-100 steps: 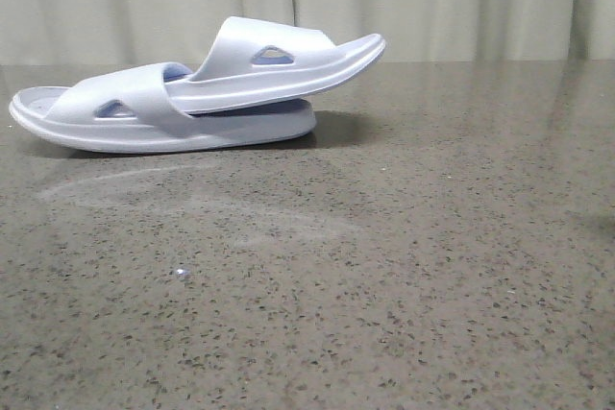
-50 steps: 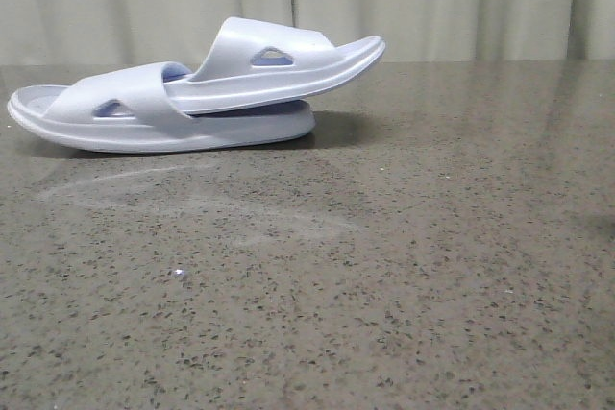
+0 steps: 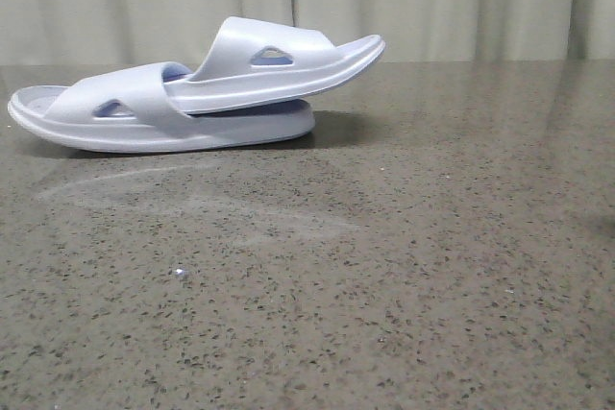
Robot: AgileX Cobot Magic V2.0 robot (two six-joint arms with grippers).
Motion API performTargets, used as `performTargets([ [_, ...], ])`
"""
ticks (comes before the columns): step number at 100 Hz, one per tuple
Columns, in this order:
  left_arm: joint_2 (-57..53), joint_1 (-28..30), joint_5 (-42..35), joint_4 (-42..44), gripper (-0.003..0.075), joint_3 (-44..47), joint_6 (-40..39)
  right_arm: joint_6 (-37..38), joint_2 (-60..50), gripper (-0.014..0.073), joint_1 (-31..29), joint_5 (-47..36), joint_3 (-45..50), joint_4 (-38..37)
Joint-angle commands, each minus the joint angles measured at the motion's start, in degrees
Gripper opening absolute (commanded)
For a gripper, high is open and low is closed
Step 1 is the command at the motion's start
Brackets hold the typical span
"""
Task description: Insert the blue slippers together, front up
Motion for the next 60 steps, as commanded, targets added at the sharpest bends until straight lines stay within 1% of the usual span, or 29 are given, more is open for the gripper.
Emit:
performTargets([
  [1, 0.39, 0.14, -4.33, -0.69, 0.0015, 0.48, -0.63, -0.62, -0.29, -0.0089, -0.01, 1.49, -1.49, 2.09],
  [15, 0.39, 0.14, -4.33, -0.69, 0.0015, 0.48, -0.63, -0.62, -0.29, -0.0089, 0.94, 1.36, -1.49, 2.09],
  [60, 0.39, 0.14, -4.33, -0.69, 0.0015, 0.48, -0.63, -0.62, -0.29, -0.0089, 0.94, 0.61, -1.49, 2.09],
])
